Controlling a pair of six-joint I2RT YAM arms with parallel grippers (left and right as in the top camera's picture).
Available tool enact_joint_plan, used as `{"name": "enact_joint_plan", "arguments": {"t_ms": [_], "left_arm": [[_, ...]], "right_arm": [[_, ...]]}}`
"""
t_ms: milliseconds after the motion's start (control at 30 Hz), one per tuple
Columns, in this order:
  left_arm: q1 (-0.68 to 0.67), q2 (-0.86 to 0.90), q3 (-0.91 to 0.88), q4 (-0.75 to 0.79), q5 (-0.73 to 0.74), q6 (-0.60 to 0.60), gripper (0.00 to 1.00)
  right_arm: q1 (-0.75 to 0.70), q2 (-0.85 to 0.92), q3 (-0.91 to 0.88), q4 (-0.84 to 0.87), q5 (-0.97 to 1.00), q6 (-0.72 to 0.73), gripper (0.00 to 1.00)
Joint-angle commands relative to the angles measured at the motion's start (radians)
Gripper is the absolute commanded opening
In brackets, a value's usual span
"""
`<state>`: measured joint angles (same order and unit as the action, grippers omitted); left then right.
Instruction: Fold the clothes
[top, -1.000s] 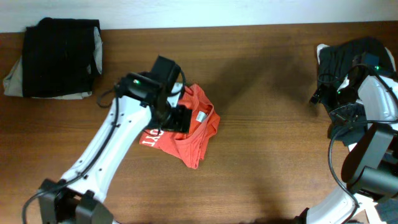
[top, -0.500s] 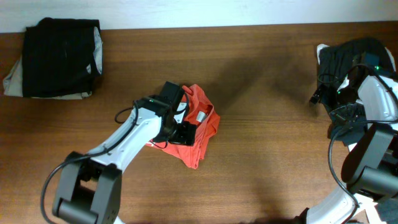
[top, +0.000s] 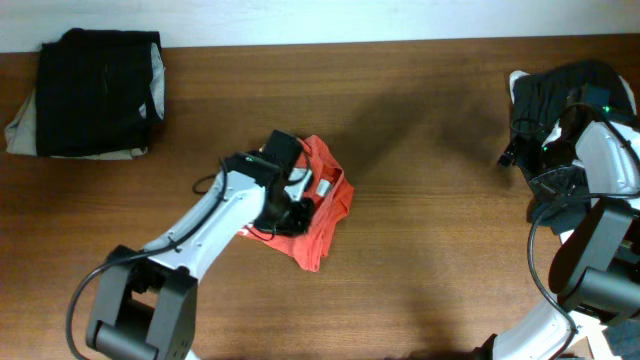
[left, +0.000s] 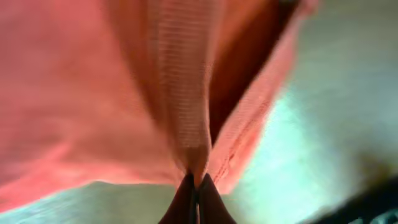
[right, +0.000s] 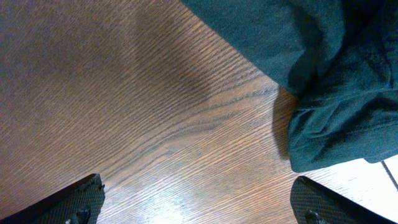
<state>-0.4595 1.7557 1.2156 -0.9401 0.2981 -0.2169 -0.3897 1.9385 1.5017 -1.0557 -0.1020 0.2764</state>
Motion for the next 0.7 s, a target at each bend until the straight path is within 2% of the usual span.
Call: {"name": "enact_joint_plan", "arguments": {"t_ms": [0,67,133,200,333,400,433,467,500,600,667], "left_arm": [[-0.083,-0.026,0.014,-0.023,0.069,-0.04,0.01],[-0.127,-0.015,0.011,-0.027,0.068,-0.075,0.05],[-0.169,-0.005,0.01,-0.026,0.069,-0.075,0.21],[-0.194,-0.005,0.011,-0.016,0.071,-0.075,0.2],[-0.199,-0.008,0.081,-0.027,0.071,-0.069,0.28],[-0.197,-0.01,0.171,-0.072,-0.004,-0.051,0.37],[-0.19,-0.01,0.235,-0.115,-0.103,-0.051,0.68],[-0.166,-0.01,0.305,-0.159,-0.209,-0.051,0.87],[-0.115,-0.01,0.378,-0.198,-0.278,-0.05,0.98],[0.069,-0.01,0.438,-0.181,-0.286,0.018,0.99],[0.227,0.009,0.437,-0.155,-0.176,0.106,0.99]], "right_arm": [[-0.003,-0.018,0.014,-0.002,0.002,0.002,0.99],[-0.003,-0.018,0.014,-0.002,0.002,0.002,0.99],[-0.003,-0.018,0.014,-0.002,0.002,0.002,0.99],[-0.003,-0.018,0.014,-0.002,0.002,0.002,0.99],[-0.003,-0.018,0.014,-0.002,0.002,0.002,0.99],[-0.003,-0.018,0.014,-0.002,0.002,0.002,0.99],[-0.003,-0.018,0.014,-0.002,0.002,0.002,0.99],[-0.003,-0.018,0.014,-0.002,0.002,0.002,0.99],[-0.003,-0.018,0.014,-0.002,0.002,0.002,0.99],[-0.003,-0.018,0.014,-0.002,0.002,0.002,0.99],[-0.003,-0.018,0.014,-0.002,0.002,0.002,0.99]]}}
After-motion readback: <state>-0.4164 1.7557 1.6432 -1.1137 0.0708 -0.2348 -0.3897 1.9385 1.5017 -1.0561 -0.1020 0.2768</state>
